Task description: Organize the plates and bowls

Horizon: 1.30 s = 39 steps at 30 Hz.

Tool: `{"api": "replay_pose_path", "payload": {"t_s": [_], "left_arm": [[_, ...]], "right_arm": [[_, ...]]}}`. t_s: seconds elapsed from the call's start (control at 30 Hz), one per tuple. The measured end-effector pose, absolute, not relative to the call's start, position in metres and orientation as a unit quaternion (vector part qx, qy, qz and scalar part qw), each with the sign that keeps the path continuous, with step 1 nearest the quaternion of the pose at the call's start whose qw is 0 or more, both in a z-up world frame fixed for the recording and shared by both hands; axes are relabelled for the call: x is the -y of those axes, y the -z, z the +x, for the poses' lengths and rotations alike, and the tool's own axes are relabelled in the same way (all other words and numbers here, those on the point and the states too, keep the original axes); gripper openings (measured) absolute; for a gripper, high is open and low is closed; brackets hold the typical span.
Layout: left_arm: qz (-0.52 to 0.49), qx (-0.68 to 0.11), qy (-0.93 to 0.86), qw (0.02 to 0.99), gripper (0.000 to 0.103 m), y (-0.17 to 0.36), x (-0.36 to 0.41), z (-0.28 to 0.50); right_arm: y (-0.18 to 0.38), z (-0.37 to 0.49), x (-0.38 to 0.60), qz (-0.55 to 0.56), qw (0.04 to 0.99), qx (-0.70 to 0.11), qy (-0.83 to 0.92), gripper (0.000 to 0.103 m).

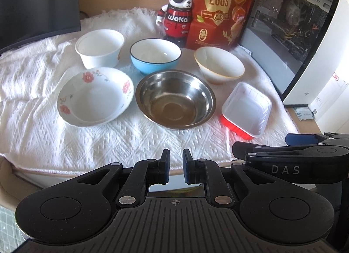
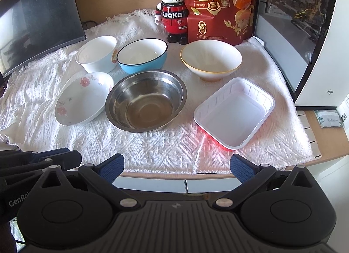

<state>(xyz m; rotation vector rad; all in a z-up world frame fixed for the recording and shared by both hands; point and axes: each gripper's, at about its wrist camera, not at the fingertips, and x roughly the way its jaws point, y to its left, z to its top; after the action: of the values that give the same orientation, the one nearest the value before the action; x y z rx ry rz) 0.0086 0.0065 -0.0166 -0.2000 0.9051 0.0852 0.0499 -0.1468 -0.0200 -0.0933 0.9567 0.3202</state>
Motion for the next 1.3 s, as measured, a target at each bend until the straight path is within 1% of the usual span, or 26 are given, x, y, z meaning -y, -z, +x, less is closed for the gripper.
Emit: {"api": "replay_pose_path", "payload": {"t_s": [0.7,0.83,0.9,0.97,1.07,1.2,1.3], "left_arm": [[-0.106,-0.441,-0.034,0.891,0.015,0.019,-0.016,0.016],[-0.163,-0.437,-0.016,0.884,0.016,0.022,-0.045,0.031],[-0.199,-0.427,0.0,0.882,0.016,0.026,-0.065,0.041],[-0.204,-0.418,0.004,0.885,0.016,0.03,-0.082,0.05],[-0.189,-0.438,-0.004,0.879,0.016,0.042,-0.101,0.066],[-0.215,-0.453,0.029,0.865,0.016,0.064,-0.131,0.084],[-0.224,-0.443,0.027,0.868,0.016,0.071,-0.148,0.094]], "right_arm": [[0.024,0.052,0.147,-0.042,0.87,-0.467,-0.15,0.103],[0.025,0.058,0.143,-0.041,0.874,-0.462,-0.146,0.103],[0.023,0.064,0.144,-0.032,0.884,-0.442,-0.147,0.103],[0.02,0.071,0.143,-0.026,0.901,-0.409,-0.145,0.103],[0.022,0.082,0.132,-0.055,0.918,-0.37,-0.135,0.103],[0.033,0.101,0.11,-0.079,0.913,-0.377,-0.136,0.103],[0.042,0.112,0.09,-0.112,0.91,-0.383,-0.11,0.103]]}}
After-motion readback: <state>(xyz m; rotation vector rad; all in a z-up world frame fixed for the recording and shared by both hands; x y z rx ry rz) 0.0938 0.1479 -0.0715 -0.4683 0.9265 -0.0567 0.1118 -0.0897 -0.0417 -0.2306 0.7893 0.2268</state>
